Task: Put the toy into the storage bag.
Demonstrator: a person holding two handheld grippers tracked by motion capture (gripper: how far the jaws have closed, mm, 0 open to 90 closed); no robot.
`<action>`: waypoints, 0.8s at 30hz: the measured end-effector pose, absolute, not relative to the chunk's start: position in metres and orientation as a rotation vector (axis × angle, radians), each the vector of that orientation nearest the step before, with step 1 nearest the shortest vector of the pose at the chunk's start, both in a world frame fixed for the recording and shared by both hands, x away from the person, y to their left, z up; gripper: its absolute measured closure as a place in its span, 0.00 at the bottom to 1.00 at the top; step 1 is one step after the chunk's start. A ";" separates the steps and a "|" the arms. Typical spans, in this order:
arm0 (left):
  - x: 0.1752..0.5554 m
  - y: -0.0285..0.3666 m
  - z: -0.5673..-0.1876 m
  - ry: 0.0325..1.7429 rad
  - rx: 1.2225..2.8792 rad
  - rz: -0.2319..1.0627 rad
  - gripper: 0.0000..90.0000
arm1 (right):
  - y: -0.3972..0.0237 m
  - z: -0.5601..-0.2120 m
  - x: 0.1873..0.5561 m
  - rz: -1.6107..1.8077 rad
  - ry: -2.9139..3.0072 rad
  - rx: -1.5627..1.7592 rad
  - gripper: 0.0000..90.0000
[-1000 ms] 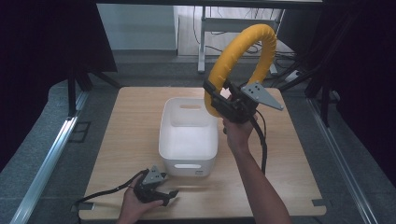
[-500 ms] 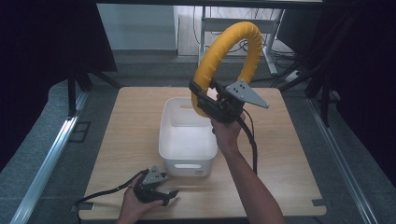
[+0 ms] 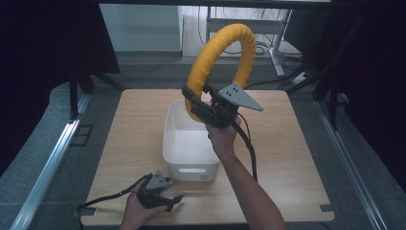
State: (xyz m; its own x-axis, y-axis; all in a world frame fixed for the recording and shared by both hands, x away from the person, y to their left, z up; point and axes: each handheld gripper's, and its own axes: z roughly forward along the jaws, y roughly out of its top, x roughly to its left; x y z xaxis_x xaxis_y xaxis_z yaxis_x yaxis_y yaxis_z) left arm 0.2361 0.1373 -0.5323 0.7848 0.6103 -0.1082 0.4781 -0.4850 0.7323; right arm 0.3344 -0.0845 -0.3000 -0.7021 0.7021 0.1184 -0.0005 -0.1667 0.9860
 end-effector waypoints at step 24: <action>0.236 0.138 -0.534 0.794 2.198 0.225 0.22 | -0.049 -0.311 0.308 1.942 1.672 0.727 0.53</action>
